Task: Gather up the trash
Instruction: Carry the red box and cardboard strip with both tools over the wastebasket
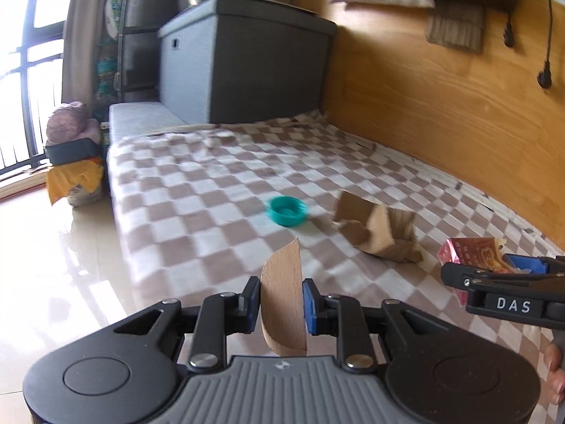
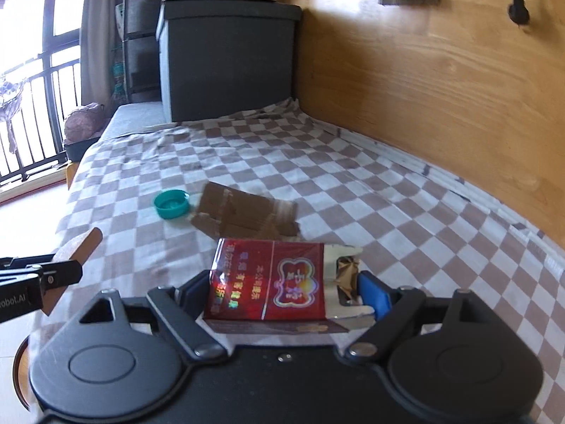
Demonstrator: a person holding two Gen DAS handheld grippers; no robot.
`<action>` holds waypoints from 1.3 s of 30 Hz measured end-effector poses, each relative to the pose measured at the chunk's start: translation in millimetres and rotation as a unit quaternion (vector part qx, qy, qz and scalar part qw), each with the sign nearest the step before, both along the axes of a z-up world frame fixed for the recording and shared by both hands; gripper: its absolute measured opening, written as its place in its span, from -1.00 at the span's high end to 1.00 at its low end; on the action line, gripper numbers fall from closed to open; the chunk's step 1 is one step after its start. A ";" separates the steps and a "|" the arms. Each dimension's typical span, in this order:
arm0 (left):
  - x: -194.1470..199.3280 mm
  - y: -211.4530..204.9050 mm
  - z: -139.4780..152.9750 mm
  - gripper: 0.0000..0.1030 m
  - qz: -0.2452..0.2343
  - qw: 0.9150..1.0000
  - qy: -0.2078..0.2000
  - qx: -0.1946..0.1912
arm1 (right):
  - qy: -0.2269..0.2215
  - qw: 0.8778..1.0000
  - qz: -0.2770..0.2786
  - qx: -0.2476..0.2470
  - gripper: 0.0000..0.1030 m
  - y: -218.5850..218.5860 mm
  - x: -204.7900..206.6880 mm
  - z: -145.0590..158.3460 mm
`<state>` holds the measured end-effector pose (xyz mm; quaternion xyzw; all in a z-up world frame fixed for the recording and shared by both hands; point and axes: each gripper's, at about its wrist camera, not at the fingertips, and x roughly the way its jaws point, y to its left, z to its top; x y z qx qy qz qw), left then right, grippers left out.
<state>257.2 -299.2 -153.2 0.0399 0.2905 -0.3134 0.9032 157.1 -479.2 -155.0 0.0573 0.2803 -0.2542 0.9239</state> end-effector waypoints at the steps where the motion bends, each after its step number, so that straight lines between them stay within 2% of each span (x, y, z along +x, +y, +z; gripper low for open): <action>1: 1.8 8.4 2.7 0.49 0.005 1.000 -0.002 -0.001 | -0.001 1.000 0.005 -0.004 -0.70 7.4 2.7 3.4; 10: 22.1 91.2 16.4 0.49 0.067 0.998 -0.005 -0.012 | -0.002 0.998 0.052 -0.019 -0.70 74.7 37.4 19.1; 21: 43.7 201.2 6.4 0.49 0.146 0.989 0.007 -0.009 | 0.009 0.992 0.127 -0.015 -0.70 173.2 85.9 9.5; 30: 54.5 272.5 -22.9 0.49 0.206 0.978 0.037 -0.002 | 0.021 0.983 0.180 0.002 -0.70 238.3 117.2 -14.3; 39: 76.7 312.7 -73.6 0.49 0.244 0.966 0.087 0.013 | 0.051 0.973 0.222 0.021 -0.70 286.0 150.8 -61.8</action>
